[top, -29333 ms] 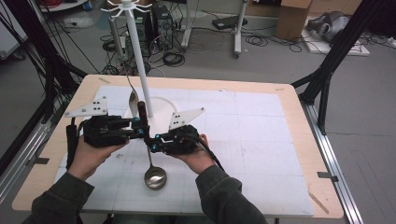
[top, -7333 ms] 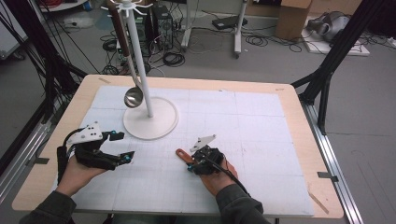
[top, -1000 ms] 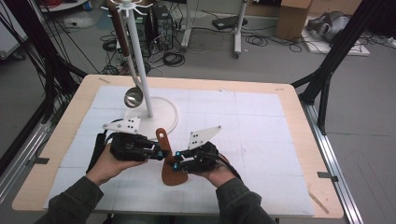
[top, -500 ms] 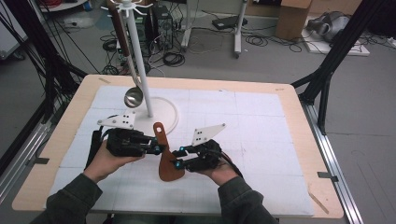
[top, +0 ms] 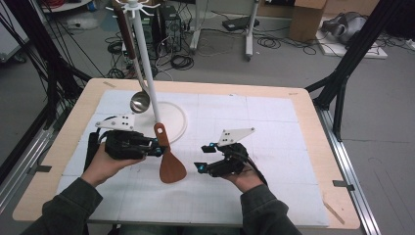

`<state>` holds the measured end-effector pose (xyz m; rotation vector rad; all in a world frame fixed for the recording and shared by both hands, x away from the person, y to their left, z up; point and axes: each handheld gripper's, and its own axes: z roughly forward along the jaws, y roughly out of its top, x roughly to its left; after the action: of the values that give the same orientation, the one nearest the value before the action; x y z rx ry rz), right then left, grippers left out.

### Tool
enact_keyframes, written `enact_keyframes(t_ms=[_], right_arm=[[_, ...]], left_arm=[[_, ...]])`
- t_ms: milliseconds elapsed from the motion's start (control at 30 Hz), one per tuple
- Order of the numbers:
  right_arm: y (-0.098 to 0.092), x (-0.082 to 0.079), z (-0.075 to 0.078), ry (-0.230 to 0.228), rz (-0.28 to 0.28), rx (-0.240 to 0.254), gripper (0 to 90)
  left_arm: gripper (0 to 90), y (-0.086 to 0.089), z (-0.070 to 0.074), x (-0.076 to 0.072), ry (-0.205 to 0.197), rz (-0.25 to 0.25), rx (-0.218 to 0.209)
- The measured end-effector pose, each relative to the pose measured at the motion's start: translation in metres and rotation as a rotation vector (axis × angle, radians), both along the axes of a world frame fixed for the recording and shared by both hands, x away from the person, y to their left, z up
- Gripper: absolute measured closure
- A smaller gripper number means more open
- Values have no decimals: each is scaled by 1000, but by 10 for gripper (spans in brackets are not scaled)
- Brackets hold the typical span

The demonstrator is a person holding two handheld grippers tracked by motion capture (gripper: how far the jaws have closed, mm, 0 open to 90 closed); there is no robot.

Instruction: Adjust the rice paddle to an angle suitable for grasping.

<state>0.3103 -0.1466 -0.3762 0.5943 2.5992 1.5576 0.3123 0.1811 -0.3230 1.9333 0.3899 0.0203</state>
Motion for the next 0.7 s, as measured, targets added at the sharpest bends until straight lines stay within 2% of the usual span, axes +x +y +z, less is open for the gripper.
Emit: enact_keyframes(t_ms=[100, 333, 433, 700], right_arm=[[-10, 0, -1, -10, -38, -9, 293], [-29, -3, -5, -13, -104, -20, 229], [-37, -4, -6, -14, -133, -22, 214], [-61, -6, -8, -23, -206, -28, 167]], left_arm=[[820, 4, 7, 2, -6, 10, -9], [821, 11, 18, 5, -24, 29, 7], [820, 13, 26, 6, -39, 28, 9], [820, 18, 41, 14, -48, 39, 18]])
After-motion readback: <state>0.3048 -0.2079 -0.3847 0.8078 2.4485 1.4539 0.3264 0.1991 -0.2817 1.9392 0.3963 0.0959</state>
